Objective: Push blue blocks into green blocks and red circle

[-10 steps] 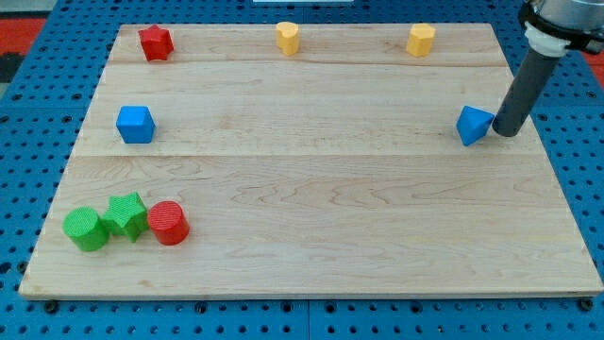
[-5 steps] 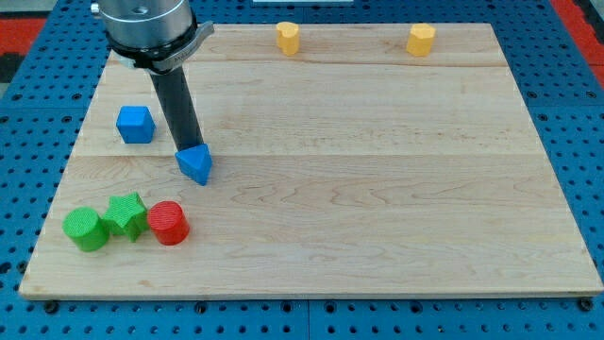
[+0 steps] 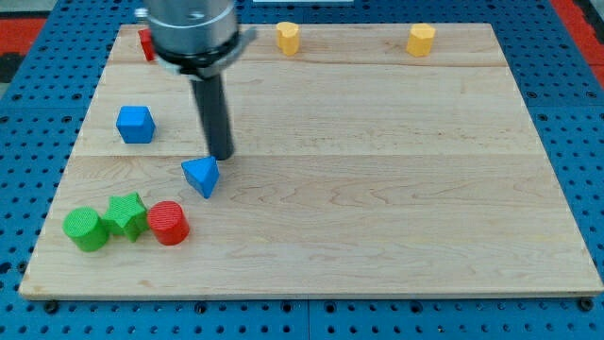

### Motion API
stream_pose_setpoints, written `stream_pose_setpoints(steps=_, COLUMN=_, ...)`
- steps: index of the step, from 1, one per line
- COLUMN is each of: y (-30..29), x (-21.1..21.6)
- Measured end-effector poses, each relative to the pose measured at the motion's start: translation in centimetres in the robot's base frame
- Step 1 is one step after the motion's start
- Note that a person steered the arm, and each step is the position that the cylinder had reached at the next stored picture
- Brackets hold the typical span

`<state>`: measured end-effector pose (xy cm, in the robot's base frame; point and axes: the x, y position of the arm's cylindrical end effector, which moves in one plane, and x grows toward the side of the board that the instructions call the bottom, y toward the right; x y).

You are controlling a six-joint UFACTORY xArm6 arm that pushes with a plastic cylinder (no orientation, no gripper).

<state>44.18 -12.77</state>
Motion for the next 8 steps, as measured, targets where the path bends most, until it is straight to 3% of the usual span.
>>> stream_pose_setpoints(steps=1, y=0.1, x=1.0)
stream_pose_setpoints(steps=2, y=4.1, x=0.9)
stream_pose_setpoints(steps=3, y=6.3, x=3.5)
stream_pose_setpoints(steps=5, y=-3.6, x=3.5)
stream_pose_setpoints(steps=6, y=-4.0, x=1.1)
stream_pose_setpoints(steps=8, y=-10.9, x=2.6)
